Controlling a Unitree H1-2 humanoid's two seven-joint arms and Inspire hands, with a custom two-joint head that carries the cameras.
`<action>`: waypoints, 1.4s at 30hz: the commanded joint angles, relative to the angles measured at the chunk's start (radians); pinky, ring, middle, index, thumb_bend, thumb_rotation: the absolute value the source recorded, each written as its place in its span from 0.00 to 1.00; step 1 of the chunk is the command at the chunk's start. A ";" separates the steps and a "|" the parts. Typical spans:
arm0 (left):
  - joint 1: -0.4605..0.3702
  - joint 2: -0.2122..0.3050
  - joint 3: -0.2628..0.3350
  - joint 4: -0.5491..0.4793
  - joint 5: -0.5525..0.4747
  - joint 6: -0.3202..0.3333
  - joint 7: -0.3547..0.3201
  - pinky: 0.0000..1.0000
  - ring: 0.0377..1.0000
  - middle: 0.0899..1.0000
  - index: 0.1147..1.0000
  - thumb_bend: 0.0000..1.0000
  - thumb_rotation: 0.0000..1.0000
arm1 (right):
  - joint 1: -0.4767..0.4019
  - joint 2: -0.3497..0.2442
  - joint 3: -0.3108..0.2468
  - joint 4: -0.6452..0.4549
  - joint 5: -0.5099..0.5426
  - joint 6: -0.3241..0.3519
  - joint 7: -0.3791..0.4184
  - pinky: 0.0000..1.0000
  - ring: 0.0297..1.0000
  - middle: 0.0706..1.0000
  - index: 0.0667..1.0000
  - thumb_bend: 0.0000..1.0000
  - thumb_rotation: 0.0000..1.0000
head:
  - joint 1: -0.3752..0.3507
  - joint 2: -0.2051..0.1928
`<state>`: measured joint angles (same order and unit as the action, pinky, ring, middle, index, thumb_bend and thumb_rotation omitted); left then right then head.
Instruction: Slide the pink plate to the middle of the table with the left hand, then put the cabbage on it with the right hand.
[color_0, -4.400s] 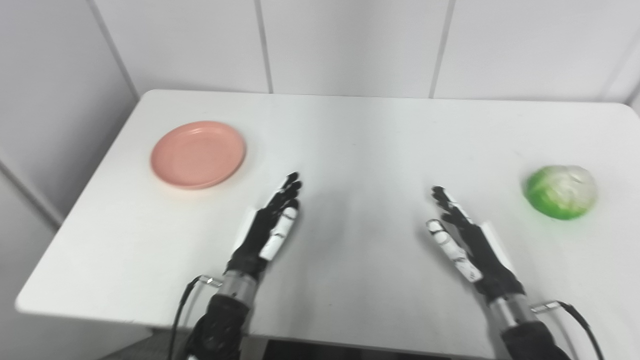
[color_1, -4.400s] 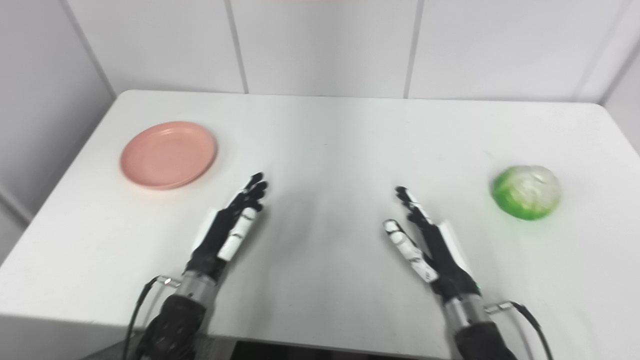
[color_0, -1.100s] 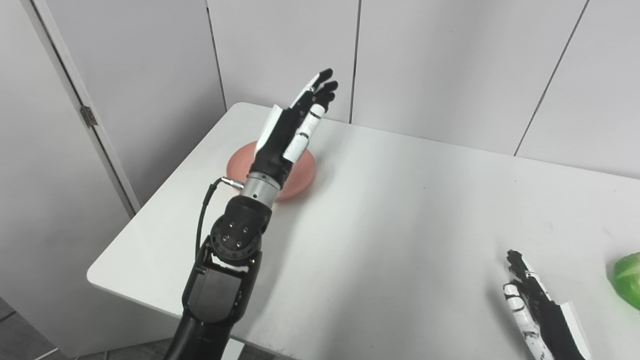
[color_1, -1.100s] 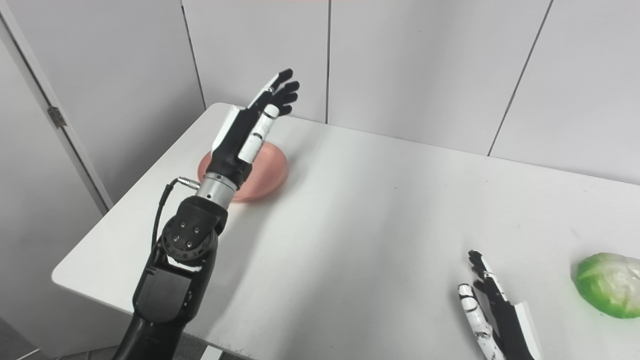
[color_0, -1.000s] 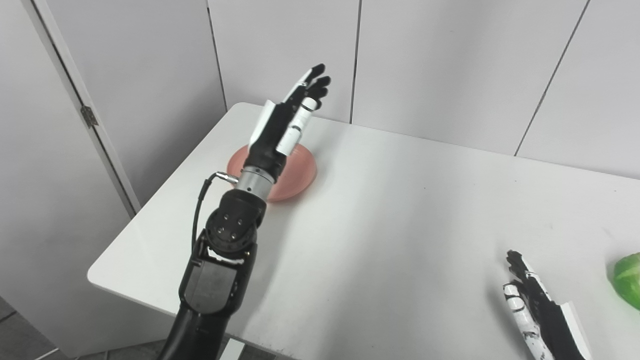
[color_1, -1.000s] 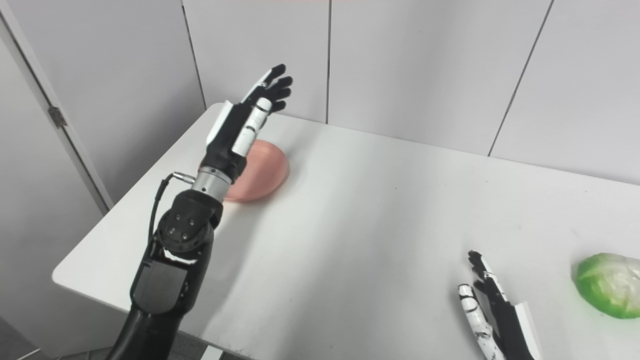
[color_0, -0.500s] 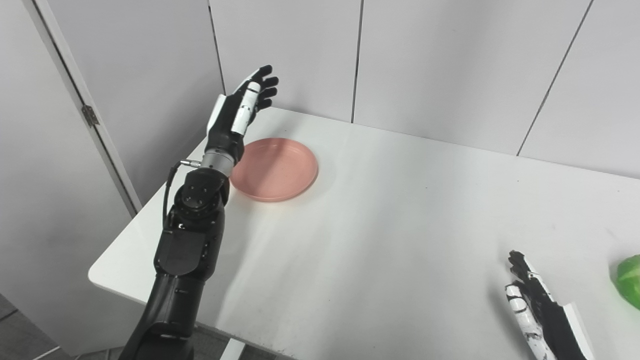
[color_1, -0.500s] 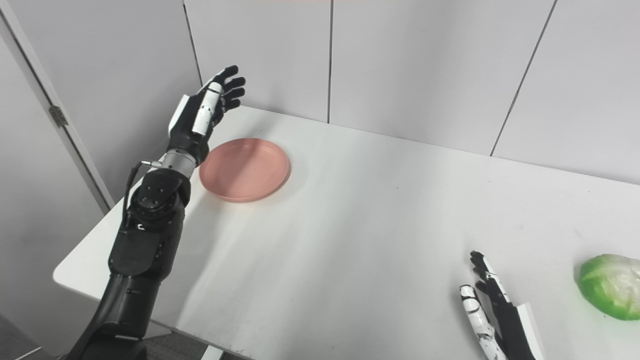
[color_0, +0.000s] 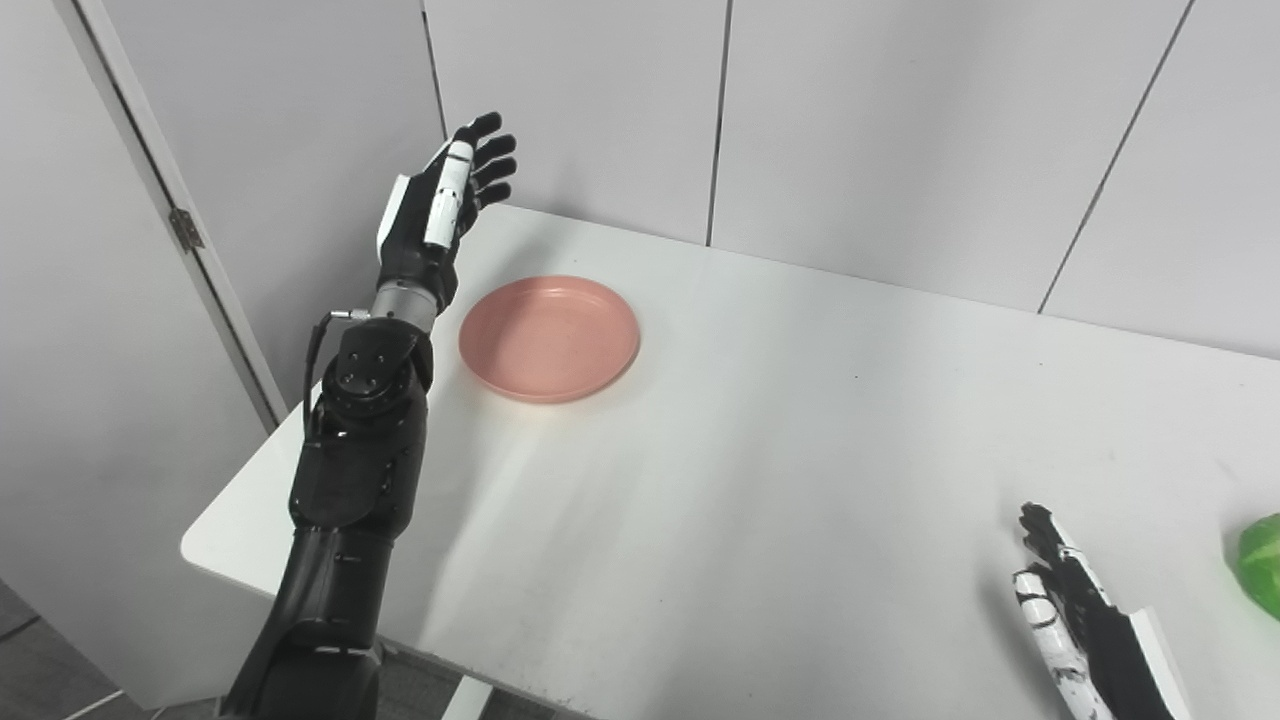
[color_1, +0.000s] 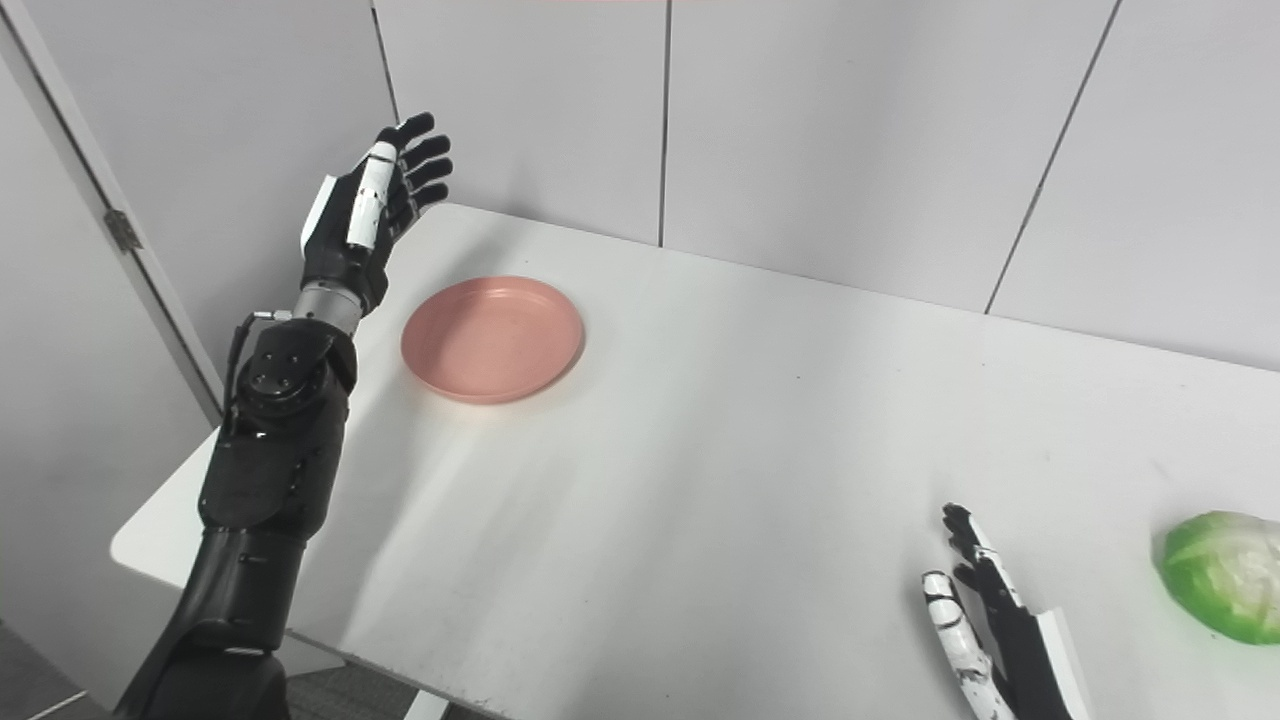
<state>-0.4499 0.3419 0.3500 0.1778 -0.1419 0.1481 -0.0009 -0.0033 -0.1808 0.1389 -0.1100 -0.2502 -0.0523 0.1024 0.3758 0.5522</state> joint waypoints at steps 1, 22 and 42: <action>-0.043 0.030 0.012 -0.002 -0.006 -0.008 0.022 0.84 0.83 0.82 0.80 0.45 1.00 | -0.009 0.001 -0.006 -0.031 0.003 0.000 0.000 0.89 0.92 0.93 0.92 0.04 1.00 | 0.001 0.001; -0.071 0.071 0.057 0.185 -0.048 -0.058 0.036 0.88 0.86 0.85 0.82 0.46 1.00 | -0.008 -0.003 -0.008 -0.036 0.003 0.003 0.002 0.90 0.92 0.93 0.92 0.07 1.00 | 0.000 0.012; -0.095 0.079 0.057 0.350 -0.063 -0.081 0.042 0.85 0.87 0.86 0.84 0.44 1.00 | -0.002 -0.001 -0.009 -0.053 0.002 0.020 0.006 0.89 0.92 0.92 0.92 0.06 1.00 | -0.001 0.026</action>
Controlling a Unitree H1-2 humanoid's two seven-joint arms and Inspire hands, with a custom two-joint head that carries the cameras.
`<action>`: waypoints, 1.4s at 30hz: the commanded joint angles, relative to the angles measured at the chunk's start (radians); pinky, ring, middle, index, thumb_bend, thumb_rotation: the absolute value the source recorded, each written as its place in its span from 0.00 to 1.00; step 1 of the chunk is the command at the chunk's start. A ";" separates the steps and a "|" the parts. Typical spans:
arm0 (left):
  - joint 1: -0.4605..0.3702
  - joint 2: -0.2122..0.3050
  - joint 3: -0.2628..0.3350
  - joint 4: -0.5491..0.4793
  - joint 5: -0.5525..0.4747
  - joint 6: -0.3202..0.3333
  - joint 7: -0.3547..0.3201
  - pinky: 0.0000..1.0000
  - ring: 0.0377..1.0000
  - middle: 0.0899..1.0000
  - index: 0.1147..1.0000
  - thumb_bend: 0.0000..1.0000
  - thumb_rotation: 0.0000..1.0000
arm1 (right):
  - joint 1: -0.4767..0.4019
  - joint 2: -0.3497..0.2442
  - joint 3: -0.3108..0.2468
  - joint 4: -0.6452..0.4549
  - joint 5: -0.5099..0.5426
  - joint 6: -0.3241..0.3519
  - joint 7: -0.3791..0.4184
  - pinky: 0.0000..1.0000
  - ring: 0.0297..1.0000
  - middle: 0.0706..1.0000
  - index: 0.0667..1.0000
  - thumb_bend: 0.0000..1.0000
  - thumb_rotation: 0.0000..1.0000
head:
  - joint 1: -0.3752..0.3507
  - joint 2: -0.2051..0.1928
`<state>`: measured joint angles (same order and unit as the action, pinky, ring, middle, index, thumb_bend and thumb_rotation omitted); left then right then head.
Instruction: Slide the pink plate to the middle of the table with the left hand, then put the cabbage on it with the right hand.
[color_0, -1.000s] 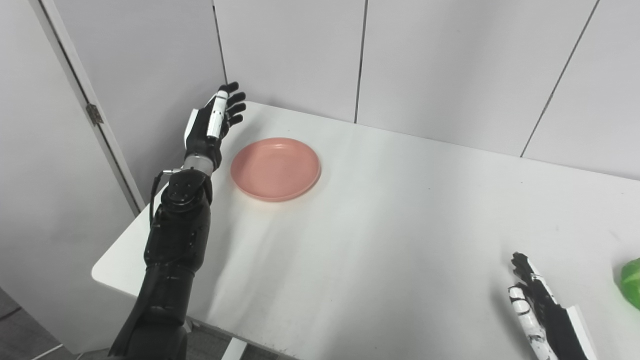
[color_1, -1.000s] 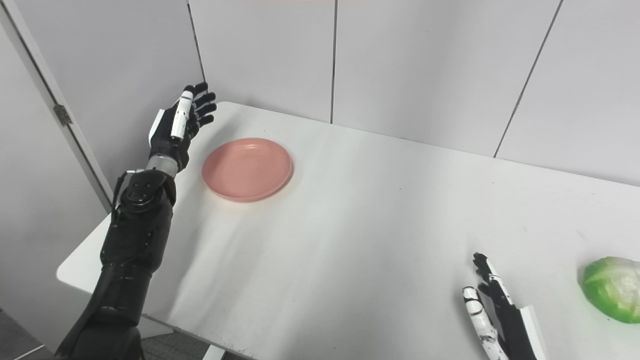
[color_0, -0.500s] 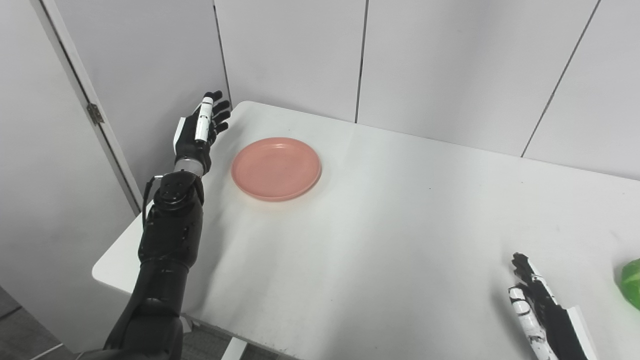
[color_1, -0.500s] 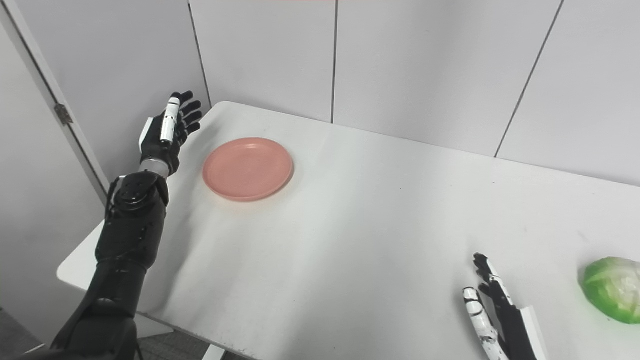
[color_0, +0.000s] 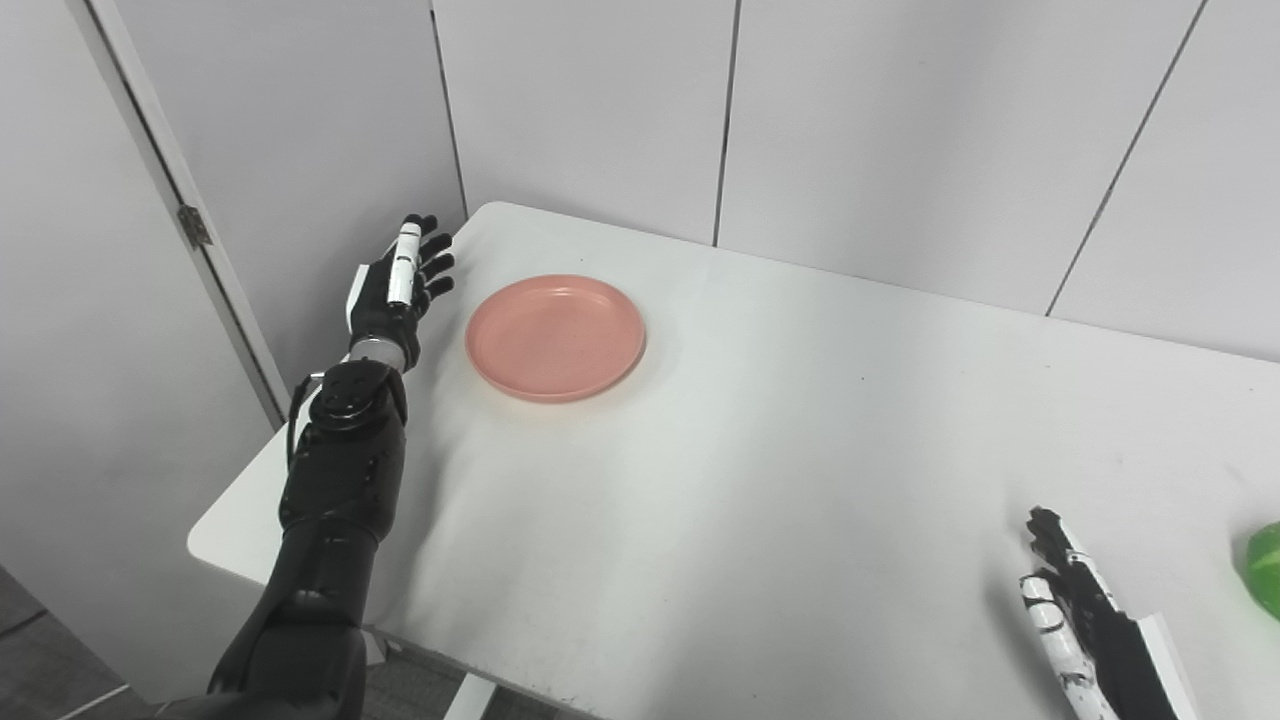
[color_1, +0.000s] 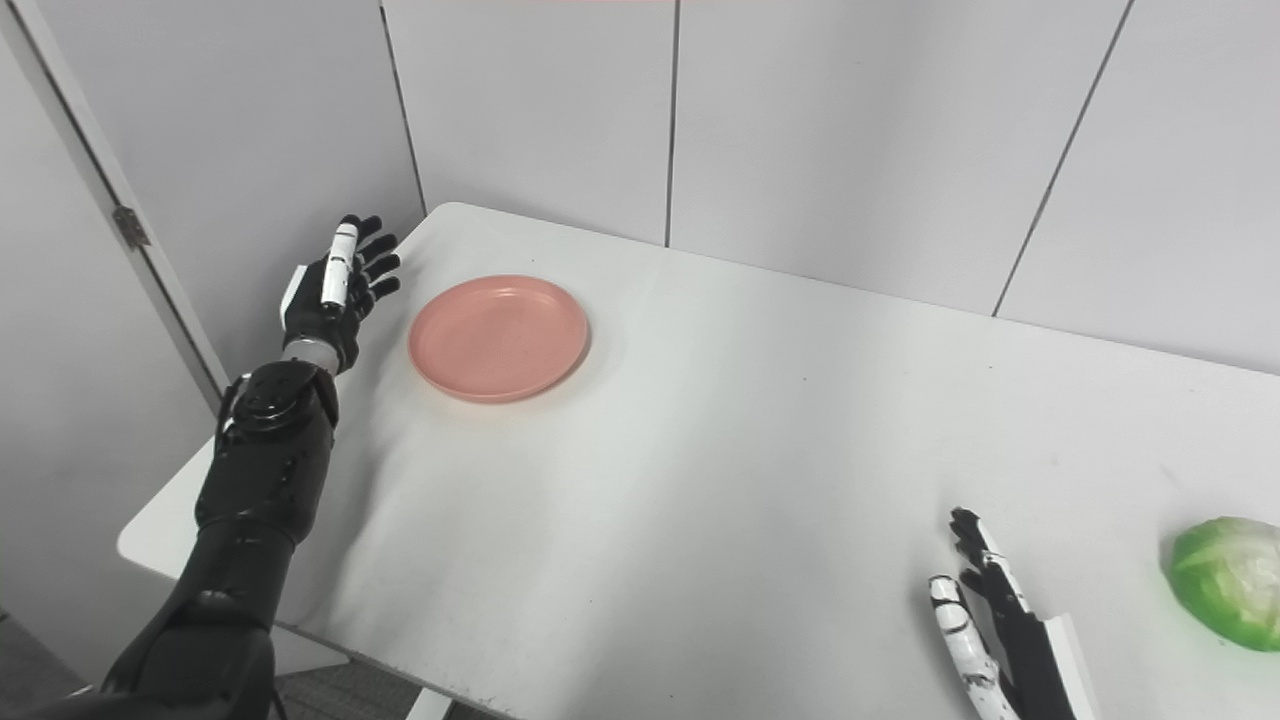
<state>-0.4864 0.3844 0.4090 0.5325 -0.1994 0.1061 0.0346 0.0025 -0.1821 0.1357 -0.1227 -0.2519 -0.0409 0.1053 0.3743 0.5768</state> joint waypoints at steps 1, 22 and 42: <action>-0.060 0.036 -0.001 0.007 -0.006 -0.038 0.008 0.86 0.87 0.86 0.84 0.45 1.00 | -0.007 0.000 -0.005 -0.044 0.002 0.011 0.003 0.89 0.92 0.92 0.92 0.06 1.00 | 0.000 0.004; -0.052 -0.017 -0.023 0.129 -0.076 -0.065 -0.018 0.88 0.87 0.85 0.83 0.44 1.00 | -0.001 0.007 -0.008 -0.058 -0.003 0.019 0.006 0.89 0.92 0.92 0.92 0.08 1.00 | -0.010 0.021; 0.023 -0.118 -0.064 0.022 -0.171 -0.002 -0.104 0.88 0.88 0.87 0.85 0.42 1.00 | -0.006 0.017 -0.006 -0.044 -0.023 0.008 -0.003 0.88 0.92 0.92 0.92 0.11 1.00 | -0.042 0.038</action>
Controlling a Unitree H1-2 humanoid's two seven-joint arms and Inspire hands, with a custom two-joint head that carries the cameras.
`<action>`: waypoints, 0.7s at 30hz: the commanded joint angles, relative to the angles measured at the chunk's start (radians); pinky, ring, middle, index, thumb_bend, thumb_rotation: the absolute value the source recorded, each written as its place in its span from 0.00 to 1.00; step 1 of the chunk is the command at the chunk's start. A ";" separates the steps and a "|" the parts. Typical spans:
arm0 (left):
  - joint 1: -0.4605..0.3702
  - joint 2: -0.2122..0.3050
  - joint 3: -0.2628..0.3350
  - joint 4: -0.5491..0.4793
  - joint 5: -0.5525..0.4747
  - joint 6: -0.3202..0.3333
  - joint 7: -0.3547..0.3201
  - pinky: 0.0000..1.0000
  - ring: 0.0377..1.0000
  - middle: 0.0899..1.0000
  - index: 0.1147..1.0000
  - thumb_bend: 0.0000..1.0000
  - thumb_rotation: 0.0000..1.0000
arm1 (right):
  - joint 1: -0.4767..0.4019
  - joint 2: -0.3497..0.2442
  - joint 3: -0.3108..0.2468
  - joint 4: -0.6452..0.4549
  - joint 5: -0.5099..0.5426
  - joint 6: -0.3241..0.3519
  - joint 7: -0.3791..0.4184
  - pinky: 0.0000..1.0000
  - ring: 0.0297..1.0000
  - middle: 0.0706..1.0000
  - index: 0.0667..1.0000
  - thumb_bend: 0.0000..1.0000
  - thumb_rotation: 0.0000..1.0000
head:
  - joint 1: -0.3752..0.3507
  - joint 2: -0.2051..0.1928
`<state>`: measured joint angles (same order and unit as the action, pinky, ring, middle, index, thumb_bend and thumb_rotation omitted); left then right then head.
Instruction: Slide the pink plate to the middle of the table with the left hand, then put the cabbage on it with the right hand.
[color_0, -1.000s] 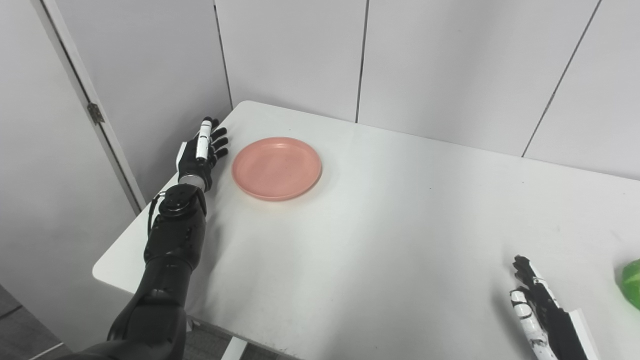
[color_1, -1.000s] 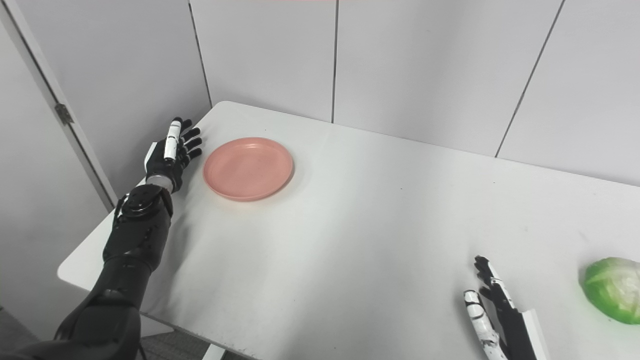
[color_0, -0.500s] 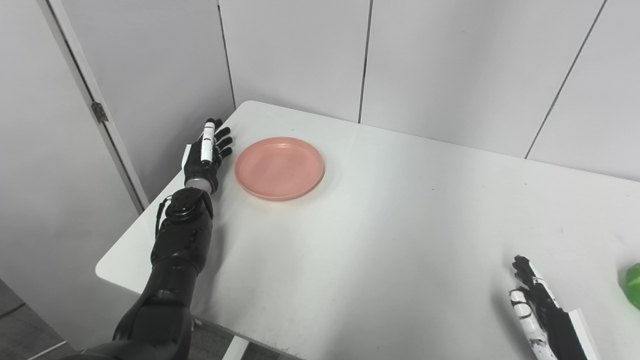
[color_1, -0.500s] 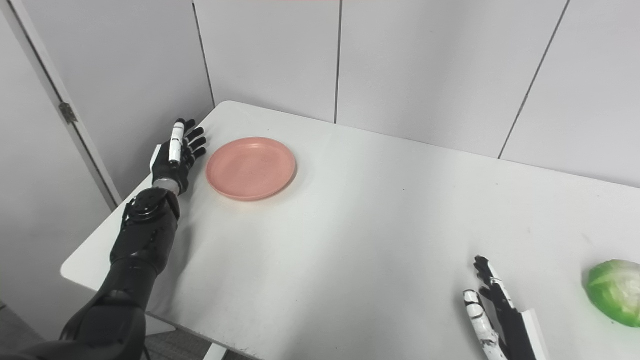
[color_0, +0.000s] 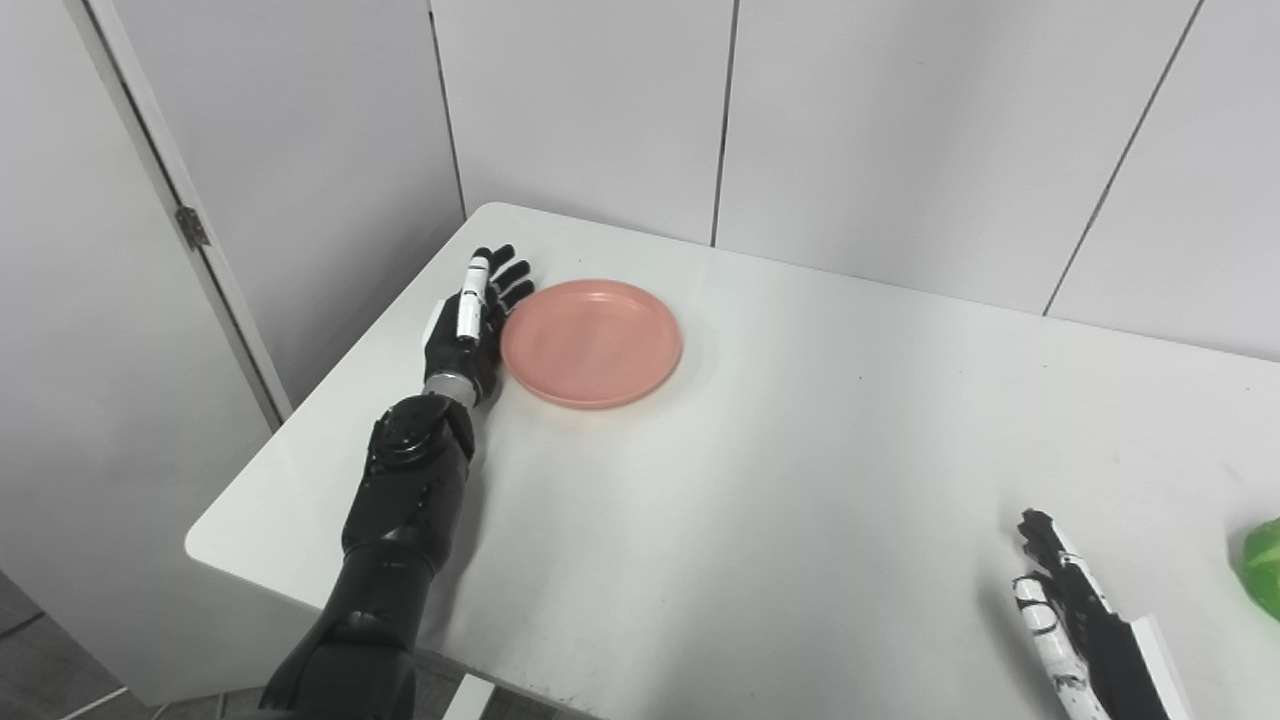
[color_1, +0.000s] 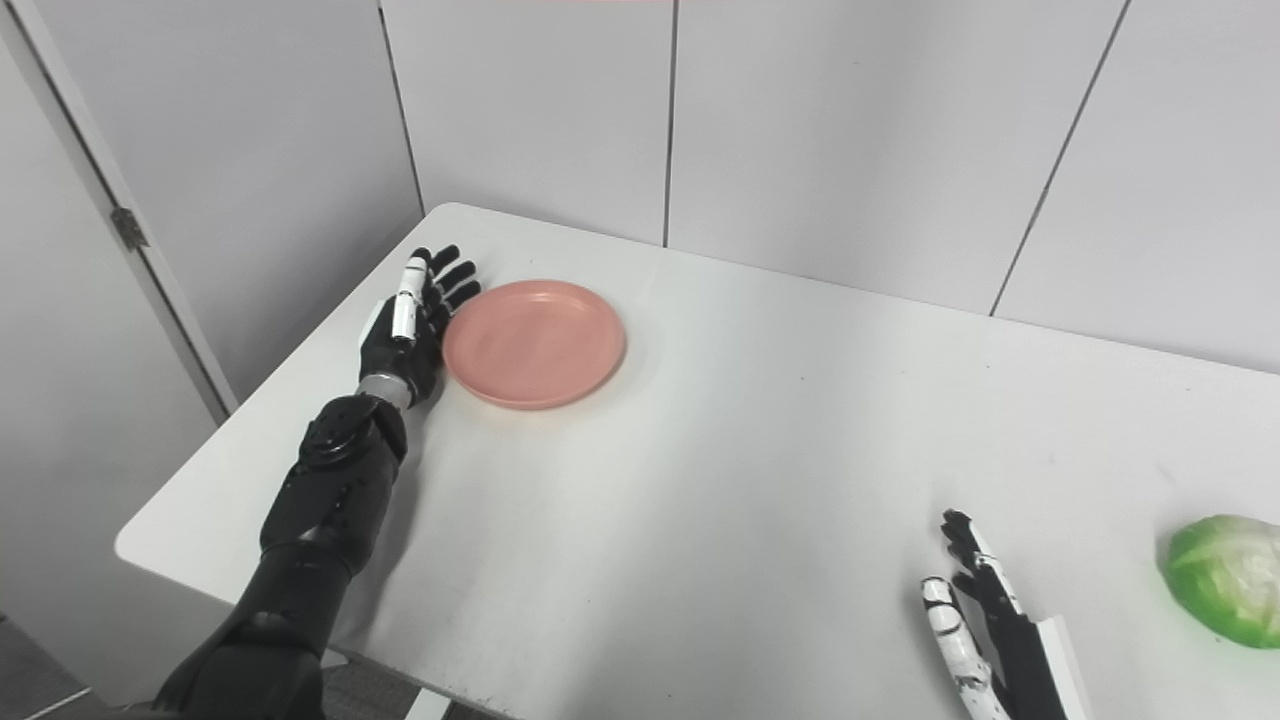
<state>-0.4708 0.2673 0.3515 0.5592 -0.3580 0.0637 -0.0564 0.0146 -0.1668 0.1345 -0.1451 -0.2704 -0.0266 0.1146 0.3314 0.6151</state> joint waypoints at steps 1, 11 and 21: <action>0.011 -0.006 -0.007 -0.015 -0.019 0.046 -0.018 0.89 0.89 0.87 0.85 0.42 1.00 | -0.018 0.002 -0.005 -0.022 -0.005 -0.009 -0.013 0.88 0.91 0.91 0.91 0.11 1.00 | -0.003 0.002; 0.022 -0.030 -0.003 -0.093 -0.069 0.116 -0.023 0.89 0.89 0.88 0.86 0.43 1.00 | -0.017 0.006 -0.001 -0.014 -0.015 -0.026 -0.019 0.87 0.91 0.91 0.91 0.13 1.00 | -0.029 0.017; 0.008 -0.072 0.016 -0.132 -0.130 0.168 -0.012 0.87 0.88 0.88 0.85 0.42 1.00 | -0.013 0.022 0.011 -0.019 -0.026 -0.016 -0.025 0.87 0.91 0.91 0.91 0.16 1.00 | -0.091 0.026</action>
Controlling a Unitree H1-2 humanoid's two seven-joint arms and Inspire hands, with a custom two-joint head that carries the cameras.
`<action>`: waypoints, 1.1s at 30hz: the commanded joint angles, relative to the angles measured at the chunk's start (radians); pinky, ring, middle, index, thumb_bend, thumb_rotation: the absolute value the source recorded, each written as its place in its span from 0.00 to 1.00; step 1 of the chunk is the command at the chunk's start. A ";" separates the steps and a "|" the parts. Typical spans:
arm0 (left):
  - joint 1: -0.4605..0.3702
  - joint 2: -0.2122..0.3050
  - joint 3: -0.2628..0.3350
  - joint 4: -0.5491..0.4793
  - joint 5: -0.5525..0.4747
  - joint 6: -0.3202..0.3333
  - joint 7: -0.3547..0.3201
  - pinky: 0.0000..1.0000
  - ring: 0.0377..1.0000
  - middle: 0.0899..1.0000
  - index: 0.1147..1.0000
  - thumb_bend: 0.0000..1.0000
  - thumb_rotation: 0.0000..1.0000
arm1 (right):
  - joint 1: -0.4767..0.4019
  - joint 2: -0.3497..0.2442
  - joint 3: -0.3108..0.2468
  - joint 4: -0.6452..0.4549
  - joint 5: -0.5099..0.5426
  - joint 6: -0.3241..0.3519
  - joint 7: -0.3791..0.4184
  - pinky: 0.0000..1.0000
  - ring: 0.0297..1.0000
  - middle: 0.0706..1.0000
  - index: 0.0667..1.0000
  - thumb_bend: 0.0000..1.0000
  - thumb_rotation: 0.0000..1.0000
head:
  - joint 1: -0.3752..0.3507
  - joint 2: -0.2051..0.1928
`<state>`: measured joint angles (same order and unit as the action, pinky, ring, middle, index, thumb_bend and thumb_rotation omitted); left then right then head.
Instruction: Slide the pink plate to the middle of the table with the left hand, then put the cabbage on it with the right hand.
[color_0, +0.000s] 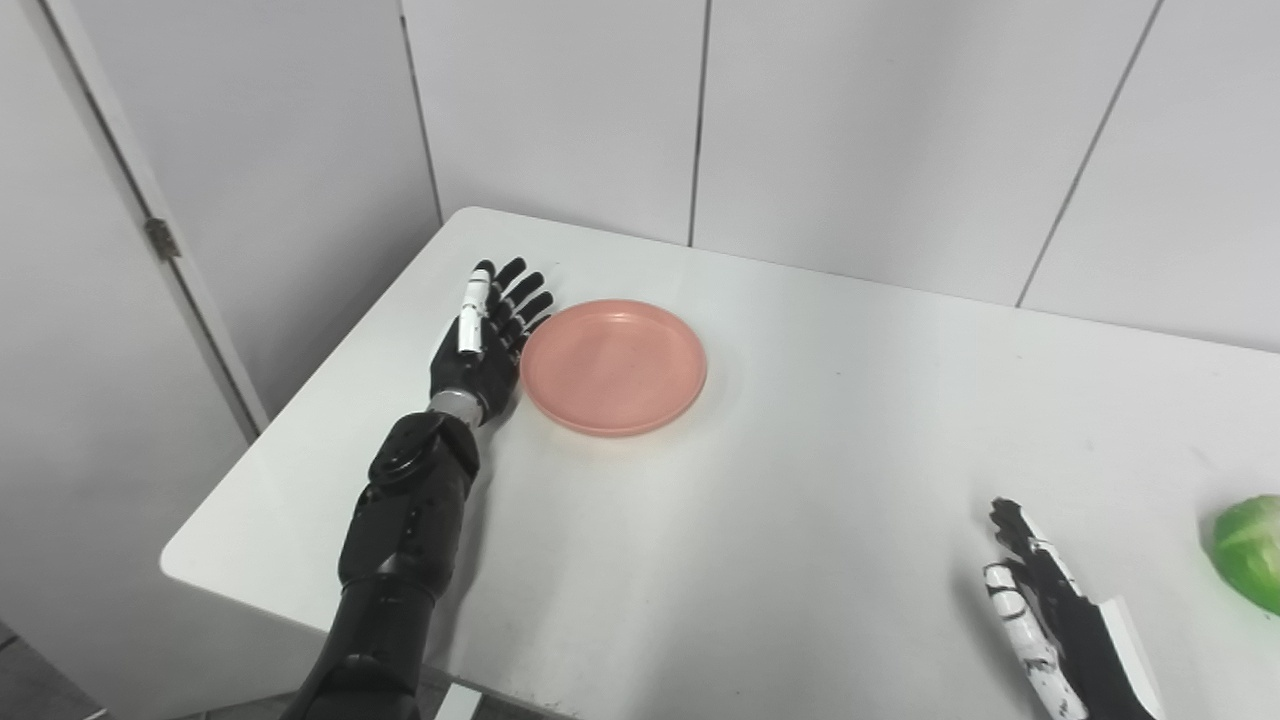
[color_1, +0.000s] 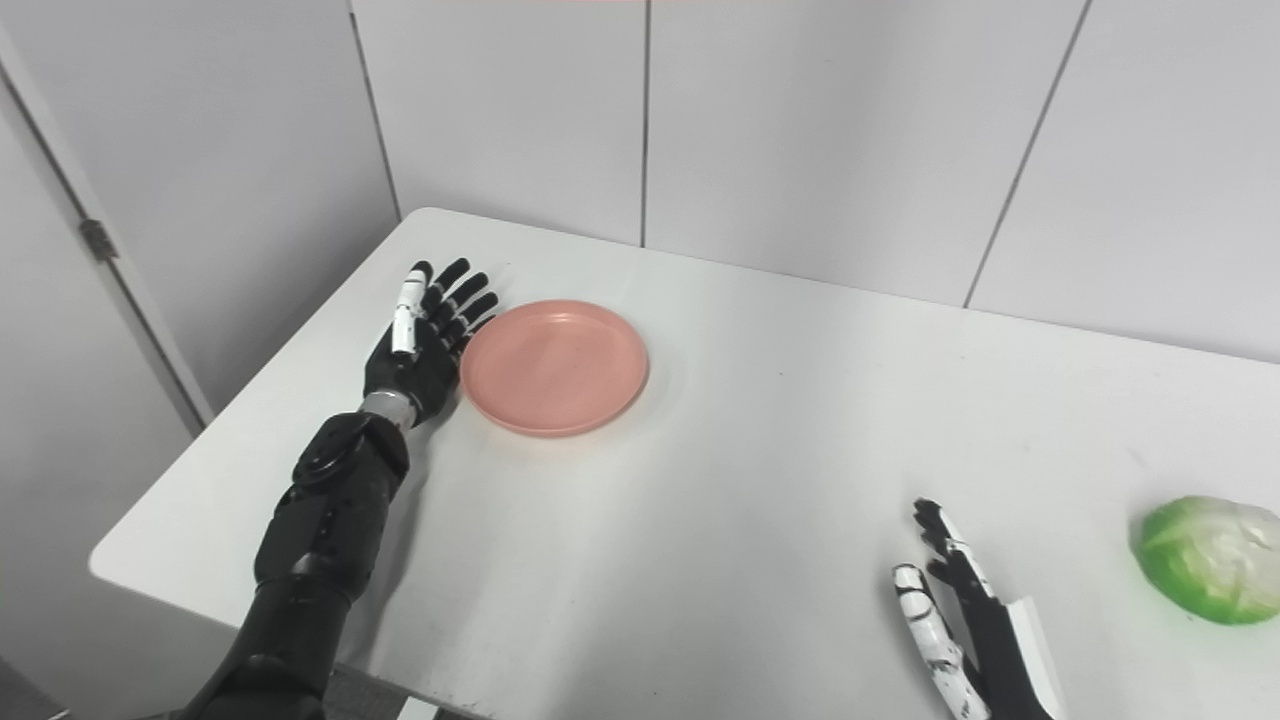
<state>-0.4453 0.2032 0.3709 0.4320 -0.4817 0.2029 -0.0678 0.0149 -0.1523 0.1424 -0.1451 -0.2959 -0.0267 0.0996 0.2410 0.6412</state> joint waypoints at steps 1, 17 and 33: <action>-0.019 -0.010 -0.008 -0.006 -0.005 0.029 0.000 0.87 0.88 0.88 0.85 0.42 1.00 | -0.013 0.010 0.003 -0.018 -0.002 -0.016 -0.011 0.88 0.91 0.91 0.91 0.16 1.00 | -0.009 0.002; -0.041 -0.113 -0.081 -0.011 0.001 0.038 -0.007 0.88 0.87 0.87 0.84 0.40 1.00 | -0.015 0.032 0.010 -0.011 -0.026 -0.006 -0.016 0.88 0.92 0.91 0.92 0.19 1.00 | -0.087 0.027; 0.006 -0.215 -0.196 -0.086 0.038 0.086 -0.015 0.92 0.90 0.90 0.86 0.37 1.00 | -0.023 0.060 0.021 -0.009 -0.042 0.014 -0.014 0.89 0.92 0.92 0.92 0.20 1.00 | -0.177 0.058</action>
<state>-0.4498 -0.0059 0.1887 0.3500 -0.4575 0.2619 -0.0731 0.0156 -0.1033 0.1605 -0.1394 -0.3377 -0.0249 0.0930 0.0644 0.6980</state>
